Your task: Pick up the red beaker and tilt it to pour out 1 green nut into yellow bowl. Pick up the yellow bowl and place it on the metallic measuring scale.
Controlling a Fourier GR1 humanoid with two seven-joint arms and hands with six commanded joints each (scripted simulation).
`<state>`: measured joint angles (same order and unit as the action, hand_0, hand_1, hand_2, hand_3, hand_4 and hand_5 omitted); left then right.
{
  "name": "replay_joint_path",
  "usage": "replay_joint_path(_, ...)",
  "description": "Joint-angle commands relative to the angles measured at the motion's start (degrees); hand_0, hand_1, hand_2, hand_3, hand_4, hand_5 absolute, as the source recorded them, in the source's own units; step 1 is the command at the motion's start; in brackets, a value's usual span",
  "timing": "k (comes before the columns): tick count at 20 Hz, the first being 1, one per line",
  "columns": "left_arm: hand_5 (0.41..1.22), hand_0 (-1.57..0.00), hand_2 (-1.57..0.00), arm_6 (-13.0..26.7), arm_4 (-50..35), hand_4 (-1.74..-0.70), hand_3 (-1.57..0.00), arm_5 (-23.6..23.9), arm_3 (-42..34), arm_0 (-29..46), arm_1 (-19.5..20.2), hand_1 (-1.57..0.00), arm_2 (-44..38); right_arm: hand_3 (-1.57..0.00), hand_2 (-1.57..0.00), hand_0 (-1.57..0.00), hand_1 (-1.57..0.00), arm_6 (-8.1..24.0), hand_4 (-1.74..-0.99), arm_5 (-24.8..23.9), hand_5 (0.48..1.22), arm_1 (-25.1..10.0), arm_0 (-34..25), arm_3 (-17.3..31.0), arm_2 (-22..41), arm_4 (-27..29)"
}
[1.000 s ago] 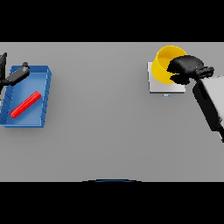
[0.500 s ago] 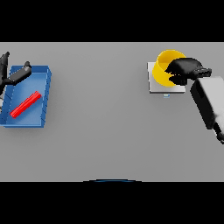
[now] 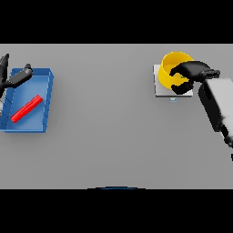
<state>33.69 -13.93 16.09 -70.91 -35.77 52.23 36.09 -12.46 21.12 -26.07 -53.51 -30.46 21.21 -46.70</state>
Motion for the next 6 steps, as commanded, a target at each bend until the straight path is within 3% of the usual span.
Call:
replay_joint_path(1,0.736,0.00,0.00,0.21,0.16,-0.81,0.00,0.47,-0.20,0.43,-0.02,0.00,0.15,-0.47,-0.29,-0.16,-0.14,-0.53,-1.356,-0.32,0.755,0.07,-0.15,0.58,0.29,-0.37)
replay_joint_path(6,0.734,0.00,0.00,-0.16,-0.11,-0.82,0.00,0.65,0.34,-0.08,-0.66,0.00,-0.16,-0.35,-0.12,-0.05,-0.05,-1.75,-1.308,-0.32,0.733,0.54,-1.90,3.34,0.80,-1.29)
